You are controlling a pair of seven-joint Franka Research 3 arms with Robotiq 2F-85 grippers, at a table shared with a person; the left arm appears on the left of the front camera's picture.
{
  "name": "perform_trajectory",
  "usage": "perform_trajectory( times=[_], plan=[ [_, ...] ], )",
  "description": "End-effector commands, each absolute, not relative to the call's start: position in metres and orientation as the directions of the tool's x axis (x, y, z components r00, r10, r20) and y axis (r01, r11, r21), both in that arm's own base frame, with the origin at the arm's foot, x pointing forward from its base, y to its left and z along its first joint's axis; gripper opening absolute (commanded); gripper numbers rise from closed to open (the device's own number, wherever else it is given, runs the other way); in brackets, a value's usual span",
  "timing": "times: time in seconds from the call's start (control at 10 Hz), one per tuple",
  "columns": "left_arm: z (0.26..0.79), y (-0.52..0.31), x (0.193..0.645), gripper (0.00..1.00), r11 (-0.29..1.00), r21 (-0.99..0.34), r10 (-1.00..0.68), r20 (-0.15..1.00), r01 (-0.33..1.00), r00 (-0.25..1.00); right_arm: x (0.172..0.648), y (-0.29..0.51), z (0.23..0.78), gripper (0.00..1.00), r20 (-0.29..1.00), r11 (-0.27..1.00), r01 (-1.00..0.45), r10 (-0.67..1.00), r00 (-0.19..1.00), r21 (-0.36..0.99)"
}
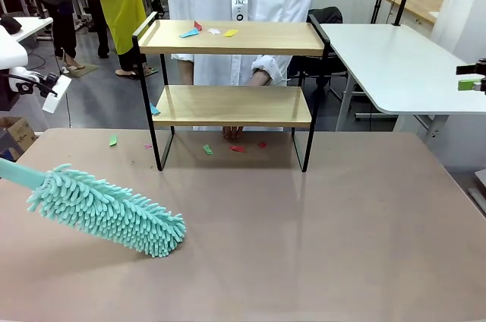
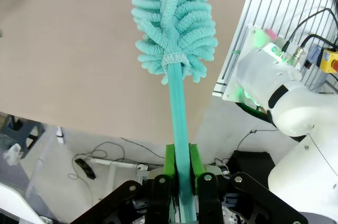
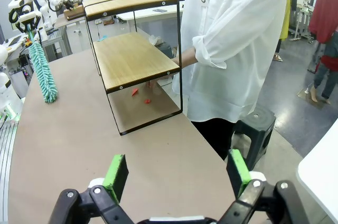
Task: Clean the shelf.
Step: Clean the specific section of the Shelf indicated by the human with the Duster.
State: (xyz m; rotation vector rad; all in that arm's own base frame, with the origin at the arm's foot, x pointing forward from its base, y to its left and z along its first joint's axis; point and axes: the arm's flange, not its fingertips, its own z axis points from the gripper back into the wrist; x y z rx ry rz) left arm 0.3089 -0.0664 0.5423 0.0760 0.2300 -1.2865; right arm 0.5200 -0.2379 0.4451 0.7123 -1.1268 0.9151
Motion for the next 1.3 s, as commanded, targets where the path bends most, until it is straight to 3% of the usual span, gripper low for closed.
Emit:
perform_trajectory(
  times=[0.0, 0.9, 1.2],
  plan=[
    [0.542, -0.066, 0.309, 0.13, 0.283, -0.074, -0.941, -0.214, 0.956, 0.262, 0.521, -0.237, 0.447, 1.00, 0.956, 0.467, -0.884, 0.250, 0.154, 0.020],
    [0.542, -0.066, 0.309, 0.13, 0.282, -0.072, -0.942, -0.212, 0.957, 0.261, 0.521, -0.237, 0.447, 1.00, 0.956, 0.467, -0.884, 0.250, 0.154, 0.020],
    [0.526, -0.081, 0.309, 0.13, 0.259, -0.157, -0.963, 0.038, 0.953, 0.268, 0.521, -0.237, 0.447, 1.00, 0.956, 0.467, -0.884, 0.250, 0.154, 0.020]
  ],
)
